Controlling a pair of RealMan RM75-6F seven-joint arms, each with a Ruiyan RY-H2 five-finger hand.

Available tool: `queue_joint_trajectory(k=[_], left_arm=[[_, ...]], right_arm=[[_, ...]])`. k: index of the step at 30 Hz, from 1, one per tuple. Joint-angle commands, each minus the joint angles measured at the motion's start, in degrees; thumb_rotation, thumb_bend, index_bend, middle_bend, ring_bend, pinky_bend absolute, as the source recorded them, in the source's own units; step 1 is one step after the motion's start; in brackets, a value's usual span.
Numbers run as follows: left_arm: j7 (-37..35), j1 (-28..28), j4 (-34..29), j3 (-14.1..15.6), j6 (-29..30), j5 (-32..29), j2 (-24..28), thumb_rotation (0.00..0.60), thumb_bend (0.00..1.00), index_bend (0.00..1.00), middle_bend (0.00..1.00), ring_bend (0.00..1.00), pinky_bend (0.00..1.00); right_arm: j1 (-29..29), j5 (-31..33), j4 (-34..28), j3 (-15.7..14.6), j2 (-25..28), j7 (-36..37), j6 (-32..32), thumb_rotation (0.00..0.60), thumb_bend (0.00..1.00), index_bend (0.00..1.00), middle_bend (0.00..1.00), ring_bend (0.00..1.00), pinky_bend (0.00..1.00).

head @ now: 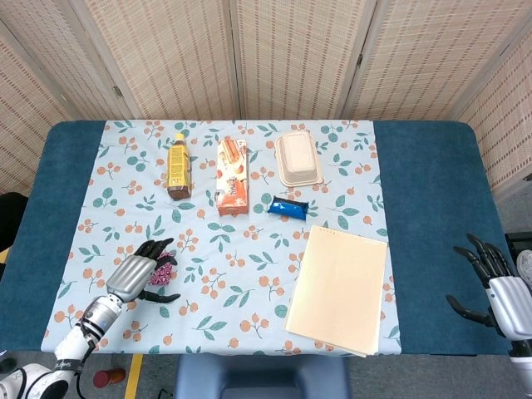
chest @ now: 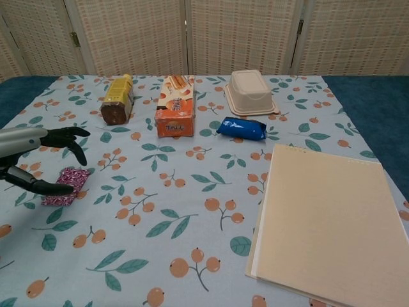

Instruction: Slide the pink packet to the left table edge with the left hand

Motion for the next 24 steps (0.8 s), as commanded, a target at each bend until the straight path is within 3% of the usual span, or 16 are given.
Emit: queue_joint_trajectory(k=[1,11,24], left_arm=[[0.26,-0.28,1.70,0.26,-0.39,-0.91,-1.26,0.307,0.17,0.32,0.00,0.00,0.00],[0.14,0.86,6.24,1.69,1.55,-1.32,-4.34,0.305,0.17,0.33,0.00,0.00,0.00],[2.25,-0.01,9.03,1.95,-0.28,-3.59,-7.11,0.308,0.17,0.33,0.00,0.00,0.00]], right_arm=[[-0.02,-0.01,0.05,-0.03,-0.05,0.01,0.01,0.600,0.28,0.15,0.05,0.00,0.00],[0.03,-0.09,0.04,-0.11,-0.18,-0.14,-0.14,0.600,0.28,0.15,0.05,0.00,0.00],[0.09,0.09,0.01,-0.14,-0.29,-0.33,-0.41,0.600,0.28,0.15,0.05,0.00,0.00]])
